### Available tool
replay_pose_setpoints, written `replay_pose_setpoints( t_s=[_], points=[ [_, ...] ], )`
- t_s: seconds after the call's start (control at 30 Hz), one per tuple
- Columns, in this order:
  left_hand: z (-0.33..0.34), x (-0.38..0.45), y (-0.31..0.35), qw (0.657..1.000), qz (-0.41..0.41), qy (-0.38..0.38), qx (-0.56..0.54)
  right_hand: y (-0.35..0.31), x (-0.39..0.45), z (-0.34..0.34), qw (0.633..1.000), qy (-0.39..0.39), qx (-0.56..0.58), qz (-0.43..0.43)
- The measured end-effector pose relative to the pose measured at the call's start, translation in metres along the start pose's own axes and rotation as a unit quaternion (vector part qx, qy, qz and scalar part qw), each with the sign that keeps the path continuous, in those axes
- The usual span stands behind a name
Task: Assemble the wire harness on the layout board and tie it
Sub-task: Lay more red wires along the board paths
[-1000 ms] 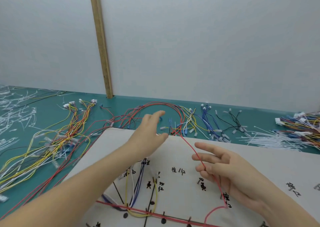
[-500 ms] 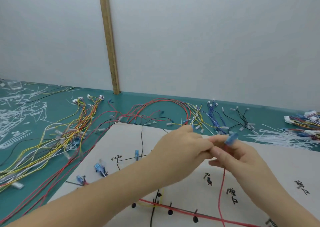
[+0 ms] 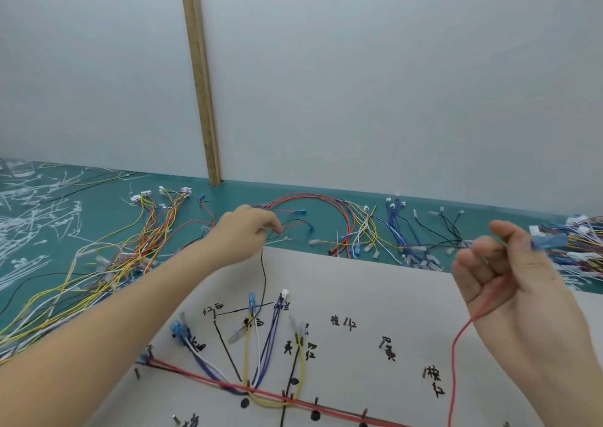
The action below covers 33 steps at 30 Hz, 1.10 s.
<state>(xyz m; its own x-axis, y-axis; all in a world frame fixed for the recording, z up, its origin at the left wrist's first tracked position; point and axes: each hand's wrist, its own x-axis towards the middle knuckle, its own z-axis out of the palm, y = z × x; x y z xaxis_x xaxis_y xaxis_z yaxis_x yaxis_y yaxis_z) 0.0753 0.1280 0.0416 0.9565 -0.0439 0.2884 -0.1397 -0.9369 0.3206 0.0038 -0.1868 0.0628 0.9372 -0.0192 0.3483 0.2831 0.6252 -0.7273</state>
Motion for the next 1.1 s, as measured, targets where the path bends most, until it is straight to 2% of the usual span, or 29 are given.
replay_pose_setpoints(
  t_s=[0.07,0.13,0.2,0.27,0.33,0.37,0.43,0.57,0.63,0.67,0.73,0.8,0.87,0.97,1.03,1.07,1.1],
  points=[
    [-0.001,0.007,-0.009,0.998,-0.013,0.01,-0.057,-0.002,0.003,-0.003,0.999,0.029,0.034,0.016],
    [0.006,0.016,-0.012,0.999,-0.014,-0.017,-0.028,-0.005,0.004,-0.004,0.997,0.041,0.061,0.037],
    [0.017,0.028,-0.01,0.995,-0.033,-0.081,0.039,-0.007,0.004,-0.005,0.995,0.032,0.077,0.046],
    [0.025,0.039,-0.009,0.987,-0.054,-0.124,0.089,-0.006,0.004,-0.011,0.989,-0.001,0.136,0.051],
    [0.026,0.049,-0.01,0.988,-0.06,-0.119,0.082,-0.002,0.008,-0.017,0.961,-0.083,0.244,0.102],
    [0.024,0.053,-0.012,0.99,-0.062,-0.104,0.068,0.0,0.009,-0.016,0.942,-0.111,0.276,0.153],
    [0.018,0.06,-0.02,0.996,-0.072,-0.046,0.033,0.001,0.004,-0.02,0.951,-0.058,0.234,0.195],
    [-0.01,0.074,-0.052,0.985,-0.117,0.125,0.035,0.001,0.005,-0.021,0.942,-0.095,0.242,0.211],
    [-0.027,0.079,-0.072,0.97,-0.128,0.172,0.116,0.002,0.005,-0.02,0.932,-0.105,0.261,0.229],
    [-0.034,0.079,-0.081,0.961,-0.116,0.155,0.197,0.001,0.005,-0.02,0.928,-0.113,0.265,0.236],
    [-0.038,0.076,-0.094,0.923,-0.074,0.067,0.371,-0.001,0.006,-0.018,0.926,-0.128,0.267,0.233],
    [-0.033,0.071,-0.104,0.891,-0.06,0.0,0.451,-0.002,0.009,-0.018,0.921,-0.146,0.277,0.231],
    [-0.03,0.064,-0.103,0.897,-0.056,0.021,0.438,-0.001,0.011,-0.018,0.91,-0.171,0.299,0.232],
    [-0.017,0.053,-0.089,0.95,0.043,0.098,0.294,0.002,0.012,-0.016,0.897,-0.202,0.316,0.234],
    [-0.007,0.045,-0.073,0.977,0.112,0.065,0.168,0.004,0.01,-0.016,0.9,-0.194,0.31,0.236],
    [-0.001,0.041,-0.066,0.982,0.128,0.017,0.14,0.004,0.008,-0.016,0.901,-0.189,0.307,0.24],
    [0.003,0.04,-0.061,0.978,0.131,-0.032,0.159,0.004,0.007,-0.016,0.903,-0.182,0.301,0.246]
  ],
)
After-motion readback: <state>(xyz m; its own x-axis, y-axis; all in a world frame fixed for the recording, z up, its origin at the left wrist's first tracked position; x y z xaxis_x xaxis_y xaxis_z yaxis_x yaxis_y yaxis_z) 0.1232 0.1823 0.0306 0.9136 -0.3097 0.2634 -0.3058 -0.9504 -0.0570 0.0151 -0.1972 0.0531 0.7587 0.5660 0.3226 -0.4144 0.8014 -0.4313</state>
